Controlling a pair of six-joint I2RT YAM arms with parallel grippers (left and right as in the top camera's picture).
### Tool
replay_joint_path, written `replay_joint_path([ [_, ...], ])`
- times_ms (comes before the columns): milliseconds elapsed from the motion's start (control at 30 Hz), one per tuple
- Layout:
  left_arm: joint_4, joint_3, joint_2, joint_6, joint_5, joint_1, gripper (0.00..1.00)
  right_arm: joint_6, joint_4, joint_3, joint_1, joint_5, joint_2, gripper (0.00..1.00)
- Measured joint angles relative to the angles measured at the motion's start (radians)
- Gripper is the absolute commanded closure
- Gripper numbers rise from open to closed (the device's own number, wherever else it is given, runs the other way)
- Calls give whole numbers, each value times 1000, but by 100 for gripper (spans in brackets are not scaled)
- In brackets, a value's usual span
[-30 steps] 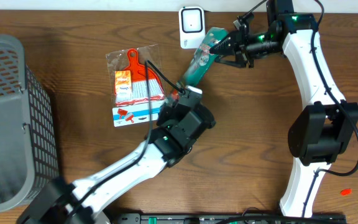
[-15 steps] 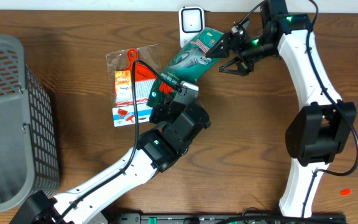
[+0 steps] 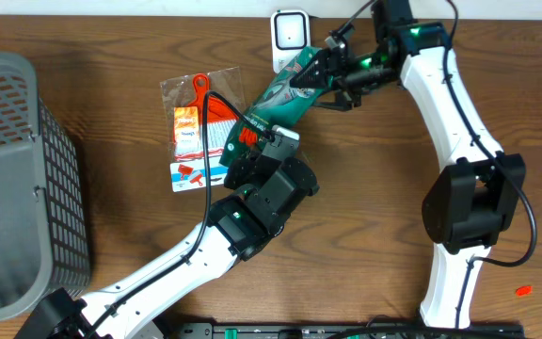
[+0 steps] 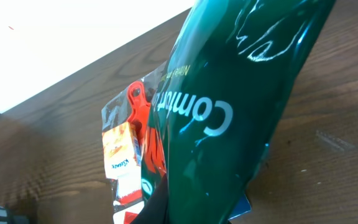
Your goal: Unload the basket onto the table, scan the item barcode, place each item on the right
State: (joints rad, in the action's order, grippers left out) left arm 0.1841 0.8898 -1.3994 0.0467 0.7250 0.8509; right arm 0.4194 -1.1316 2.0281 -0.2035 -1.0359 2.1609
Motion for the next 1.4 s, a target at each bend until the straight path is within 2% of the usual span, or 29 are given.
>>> replay_joint_path([
  [33,1,0,0,0,0,0,93,5,3,0,-7,8,0,63],
  [67,4,0,0,0,0,0,93,13,5,0,-15,21,0,77],
  [133,16,0,0,0,4,0,92,24,3,0,-23,51,0,91],
  [200,24,0,0,0,7,0,93,41,-3,0,-25,85,0,98],
  [467,60,0,0,-3,7,0,92,56,-11,0,-31,117,0,99],
  [533,63,0,0,-5,7,0,83,57,-5,0,-30,117,0,99],
  [600,68,0,0,-10,8,0,66,60,15,0,-26,124,0,99],
  [700,70,0,0,-11,8,0,61,60,63,0,-10,108,0,99],
  [800,71,0,0,-14,8,0,46,48,158,0,10,23,0,99],
  [867,71,0,-2,-4,8,0,39,42,225,0,19,-45,0,99],
  [1033,74,0,-26,31,8,0,37,10,376,0,13,-175,0,99],
  [1100,82,0,-42,35,8,0,32,-12,449,0,6,-216,0,99],
  [1233,101,0,-82,55,8,0,32,-41,565,0,-15,-257,0,99],
  [1400,104,0,-103,70,8,0,32,-30,592,0,-31,-277,0,99],
])
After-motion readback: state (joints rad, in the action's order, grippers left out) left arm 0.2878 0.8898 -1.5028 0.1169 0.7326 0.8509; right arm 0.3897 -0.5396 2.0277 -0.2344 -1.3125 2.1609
